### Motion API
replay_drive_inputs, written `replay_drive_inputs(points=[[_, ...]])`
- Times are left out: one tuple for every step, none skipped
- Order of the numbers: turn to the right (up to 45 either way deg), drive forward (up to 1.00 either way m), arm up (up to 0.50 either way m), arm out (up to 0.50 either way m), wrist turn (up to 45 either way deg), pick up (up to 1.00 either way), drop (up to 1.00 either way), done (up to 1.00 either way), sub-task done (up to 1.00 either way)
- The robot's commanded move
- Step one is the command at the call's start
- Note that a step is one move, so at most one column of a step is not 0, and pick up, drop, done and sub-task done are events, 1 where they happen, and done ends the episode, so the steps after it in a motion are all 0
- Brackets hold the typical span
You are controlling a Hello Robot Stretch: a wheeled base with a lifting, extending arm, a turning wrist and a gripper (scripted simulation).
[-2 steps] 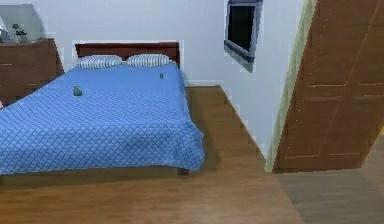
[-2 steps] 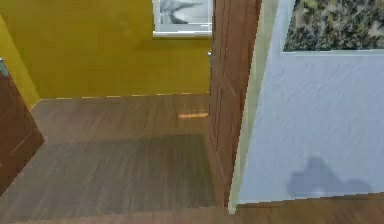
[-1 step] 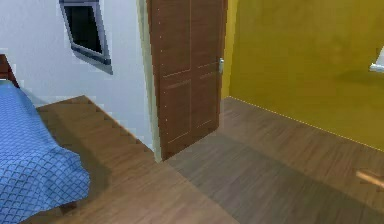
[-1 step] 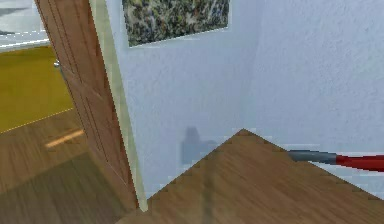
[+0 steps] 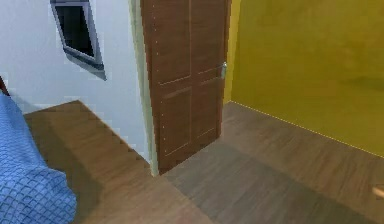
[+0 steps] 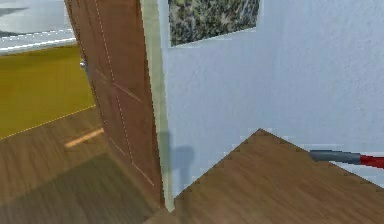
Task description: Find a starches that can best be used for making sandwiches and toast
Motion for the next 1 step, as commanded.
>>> replay_drive_inputs(points=[[-45.0,0.00,0.00,0.00,0.0,0.00,0.00,0.00,0.00]])
